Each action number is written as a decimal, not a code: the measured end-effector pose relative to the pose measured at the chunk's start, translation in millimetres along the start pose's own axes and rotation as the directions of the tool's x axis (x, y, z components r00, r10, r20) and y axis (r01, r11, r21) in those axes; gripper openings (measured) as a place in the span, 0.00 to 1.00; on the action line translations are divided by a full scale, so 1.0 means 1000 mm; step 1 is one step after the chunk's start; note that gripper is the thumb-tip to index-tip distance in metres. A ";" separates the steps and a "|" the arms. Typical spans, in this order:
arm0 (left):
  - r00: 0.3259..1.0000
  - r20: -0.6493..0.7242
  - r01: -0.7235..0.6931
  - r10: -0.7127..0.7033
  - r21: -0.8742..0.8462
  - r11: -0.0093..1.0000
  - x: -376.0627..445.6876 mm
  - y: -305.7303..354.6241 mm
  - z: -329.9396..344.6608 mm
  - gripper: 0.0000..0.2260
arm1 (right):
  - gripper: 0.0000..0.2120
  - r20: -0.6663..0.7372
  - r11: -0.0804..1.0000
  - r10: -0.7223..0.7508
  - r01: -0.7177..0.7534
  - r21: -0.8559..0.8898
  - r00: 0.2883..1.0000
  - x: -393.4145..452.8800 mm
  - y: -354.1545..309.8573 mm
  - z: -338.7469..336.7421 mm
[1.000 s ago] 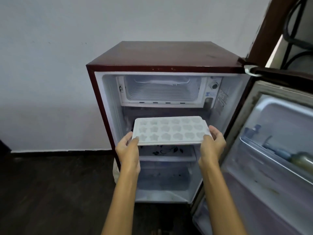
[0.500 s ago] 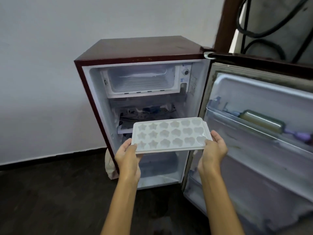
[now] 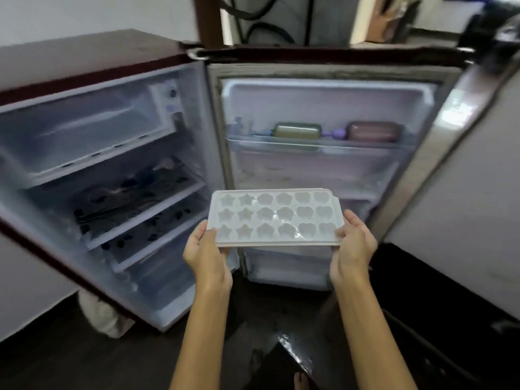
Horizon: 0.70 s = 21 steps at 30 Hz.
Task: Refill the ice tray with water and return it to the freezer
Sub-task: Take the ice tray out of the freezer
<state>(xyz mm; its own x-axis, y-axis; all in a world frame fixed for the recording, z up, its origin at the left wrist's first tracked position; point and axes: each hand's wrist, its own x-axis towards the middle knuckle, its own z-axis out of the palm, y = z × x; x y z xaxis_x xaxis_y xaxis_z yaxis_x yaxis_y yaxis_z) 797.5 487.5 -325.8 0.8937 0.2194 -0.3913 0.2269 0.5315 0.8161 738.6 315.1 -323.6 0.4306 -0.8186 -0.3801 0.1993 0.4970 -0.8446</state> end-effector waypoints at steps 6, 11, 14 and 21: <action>0.967 0.210 0.120 -0.145 0.125 0.985 -0.047 -0.060 0.049 0.13 | 0.27 -0.221 0.991 -0.079 0.100 0.084 0.972 0.001 -0.044 -0.102; 0.875 0.401 0.182 -0.270 0.244 0.953 -0.110 -0.111 0.098 0.12 | 0.27 -0.426 0.963 -0.140 0.224 0.152 0.894 0.007 -0.090 -0.181; 0.803 0.502 0.193 -0.322 0.293 0.936 -0.152 -0.139 0.130 0.12 | 0.27 -0.520 0.936 -0.177 0.307 0.175 0.835 0.011 -0.119 -0.226; 0.603 0.660 0.217 -0.448 0.404 0.889 -0.257 -0.202 0.190 0.13 | 0.25 -0.694 0.860 -0.258 0.486 0.152 0.673 0.009 -0.185 -0.330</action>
<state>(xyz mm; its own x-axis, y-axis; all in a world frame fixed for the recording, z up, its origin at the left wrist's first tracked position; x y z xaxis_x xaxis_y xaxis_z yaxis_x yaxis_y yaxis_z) 595.4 168.6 -309.4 0.6929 -0.6459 -0.3204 0.5519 0.1893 0.8121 415.4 120.4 -294.9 -0.3724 -0.8784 -0.2997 0.5148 0.0732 -0.8542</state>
